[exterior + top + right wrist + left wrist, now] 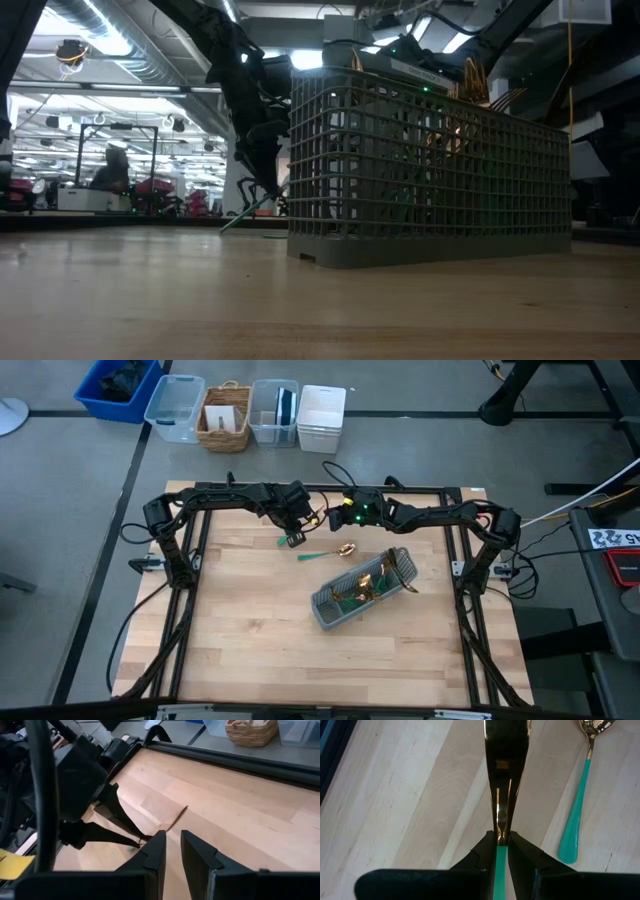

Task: Sort silverware
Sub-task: Put the gold knife into the gray silverware organizer

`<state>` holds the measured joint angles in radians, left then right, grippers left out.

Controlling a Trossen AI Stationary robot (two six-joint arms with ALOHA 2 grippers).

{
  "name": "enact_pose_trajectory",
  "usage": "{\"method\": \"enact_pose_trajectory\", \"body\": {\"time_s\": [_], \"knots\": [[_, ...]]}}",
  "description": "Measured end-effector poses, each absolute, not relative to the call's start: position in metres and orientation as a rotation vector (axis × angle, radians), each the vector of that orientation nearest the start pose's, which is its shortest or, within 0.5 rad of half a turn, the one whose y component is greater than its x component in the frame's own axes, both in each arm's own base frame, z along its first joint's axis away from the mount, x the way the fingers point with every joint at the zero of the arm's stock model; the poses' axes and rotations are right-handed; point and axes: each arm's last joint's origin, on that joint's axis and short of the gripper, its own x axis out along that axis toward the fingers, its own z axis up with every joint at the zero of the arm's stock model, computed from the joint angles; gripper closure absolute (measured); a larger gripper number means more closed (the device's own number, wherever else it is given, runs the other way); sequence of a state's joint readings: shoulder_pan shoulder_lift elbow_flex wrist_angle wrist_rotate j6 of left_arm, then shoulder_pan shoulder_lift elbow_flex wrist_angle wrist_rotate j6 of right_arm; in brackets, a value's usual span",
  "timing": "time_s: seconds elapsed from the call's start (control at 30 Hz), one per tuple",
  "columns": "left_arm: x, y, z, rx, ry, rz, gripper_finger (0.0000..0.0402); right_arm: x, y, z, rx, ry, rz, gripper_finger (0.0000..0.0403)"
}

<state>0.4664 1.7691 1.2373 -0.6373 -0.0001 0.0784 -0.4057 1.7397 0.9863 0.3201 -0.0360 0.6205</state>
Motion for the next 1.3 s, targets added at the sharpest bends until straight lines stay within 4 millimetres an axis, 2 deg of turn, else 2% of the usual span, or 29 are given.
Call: {"method": "enact_pose_trajectory", "body": {"time_s": [0.5,0.8,1.17,1.3], "knots": [[0.314,0.158,0.201,-0.204,1.160,0.366,0.0369,0.343,-0.147,0.201,0.687,0.266,-0.507,0.0340],[0.314,0.158,0.201,-0.204,1.161,0.365,0.0369,0.354,-0.151,0.181,0.693,0.243,-0.462,0.0340],[0.314,0.157,0.201,-0.203,1.159,0.365,0.0369,0.356,-0.151,0.183,0.684,0.210,-0.452,0.0340],[0.314,0.157,0.201,-0.203,1.159,0.365,0.0369,0.356,-0.152,0.183,0.682,0.208,-0.459,0.0357]]}}
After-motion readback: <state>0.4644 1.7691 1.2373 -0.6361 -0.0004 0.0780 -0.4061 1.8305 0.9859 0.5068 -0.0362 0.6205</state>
